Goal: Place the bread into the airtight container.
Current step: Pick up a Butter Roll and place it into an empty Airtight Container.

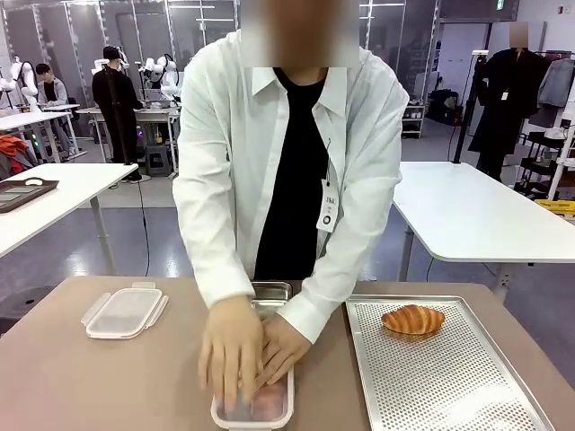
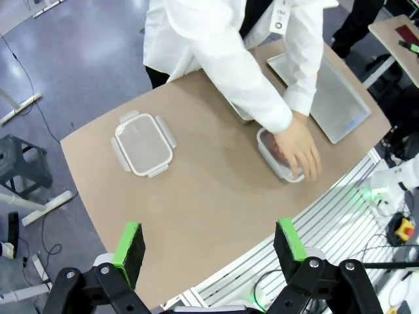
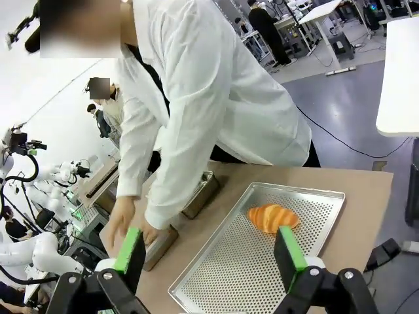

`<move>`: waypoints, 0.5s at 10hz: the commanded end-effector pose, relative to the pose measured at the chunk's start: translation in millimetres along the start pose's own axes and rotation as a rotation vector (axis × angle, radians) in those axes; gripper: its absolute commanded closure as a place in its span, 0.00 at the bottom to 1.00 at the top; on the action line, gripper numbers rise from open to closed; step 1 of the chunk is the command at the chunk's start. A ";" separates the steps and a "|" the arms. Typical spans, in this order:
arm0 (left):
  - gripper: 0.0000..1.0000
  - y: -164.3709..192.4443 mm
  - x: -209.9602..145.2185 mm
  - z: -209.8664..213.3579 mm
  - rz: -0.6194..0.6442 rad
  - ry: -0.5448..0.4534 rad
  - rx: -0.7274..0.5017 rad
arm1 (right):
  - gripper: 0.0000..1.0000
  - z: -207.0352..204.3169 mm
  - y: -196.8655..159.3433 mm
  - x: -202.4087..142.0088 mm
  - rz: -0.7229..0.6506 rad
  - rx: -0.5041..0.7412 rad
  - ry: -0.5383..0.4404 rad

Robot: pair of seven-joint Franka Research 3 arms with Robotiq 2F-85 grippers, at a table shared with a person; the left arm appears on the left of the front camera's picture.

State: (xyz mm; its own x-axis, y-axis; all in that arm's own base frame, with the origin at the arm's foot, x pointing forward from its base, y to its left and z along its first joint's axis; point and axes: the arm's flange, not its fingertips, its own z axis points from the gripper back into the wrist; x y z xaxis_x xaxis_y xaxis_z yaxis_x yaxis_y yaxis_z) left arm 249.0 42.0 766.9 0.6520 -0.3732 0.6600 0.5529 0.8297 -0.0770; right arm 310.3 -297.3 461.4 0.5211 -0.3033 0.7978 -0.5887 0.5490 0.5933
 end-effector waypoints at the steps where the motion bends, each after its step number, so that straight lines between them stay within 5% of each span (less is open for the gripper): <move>1: 0.00 -0.2 0.7 0.6 -0.018 -0.001 -0.006 | 0.00 1.7 2.7 -0.1 0.000 0.004 0.016; 5: 0.00 -0.2 0.7 0.6 -0.018 -0.001 -0.006 | 0.00 1.7 2.7 -0.1 0.000 0.004 0.016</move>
State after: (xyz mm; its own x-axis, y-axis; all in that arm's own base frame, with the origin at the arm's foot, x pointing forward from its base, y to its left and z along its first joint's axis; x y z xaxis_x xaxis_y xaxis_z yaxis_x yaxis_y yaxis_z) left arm 249.0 42.0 766.9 0.6520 -0.3732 0.6600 0.5529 0.8297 -0.0770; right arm 310.4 -297.3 461.4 0.5212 -0.3031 0.7978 -0.5888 0.5490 0.5932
